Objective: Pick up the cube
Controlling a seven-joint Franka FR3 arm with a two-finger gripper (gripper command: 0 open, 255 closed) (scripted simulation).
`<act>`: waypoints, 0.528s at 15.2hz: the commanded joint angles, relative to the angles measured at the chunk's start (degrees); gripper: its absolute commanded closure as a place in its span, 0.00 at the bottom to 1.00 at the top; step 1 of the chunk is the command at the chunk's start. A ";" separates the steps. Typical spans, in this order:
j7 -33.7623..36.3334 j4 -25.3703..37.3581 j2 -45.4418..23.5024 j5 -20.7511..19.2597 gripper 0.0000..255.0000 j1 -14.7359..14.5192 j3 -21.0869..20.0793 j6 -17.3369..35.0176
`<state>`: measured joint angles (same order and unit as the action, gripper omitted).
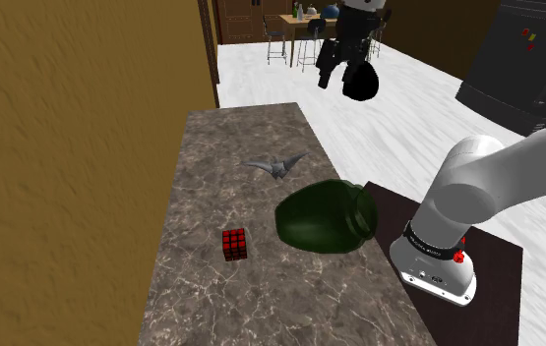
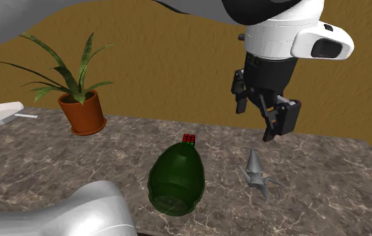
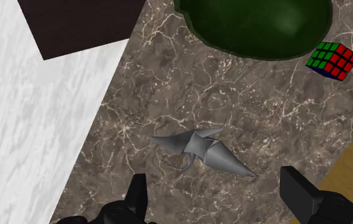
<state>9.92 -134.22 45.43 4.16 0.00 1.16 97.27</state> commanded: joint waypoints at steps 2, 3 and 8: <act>1.06 -0.99 -0.29 0.48 0.00 -0.32 -1.11 1.15; 2.11 -1.93 -0.65 0.97 0.00 -0.64 -2.22 2.32; 7.39 -5.60 -3.67 3.35 0.00 -2.38 -7.86 8.38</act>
<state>16.07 -139.13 42.41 6.97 -1.99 -5.44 104.40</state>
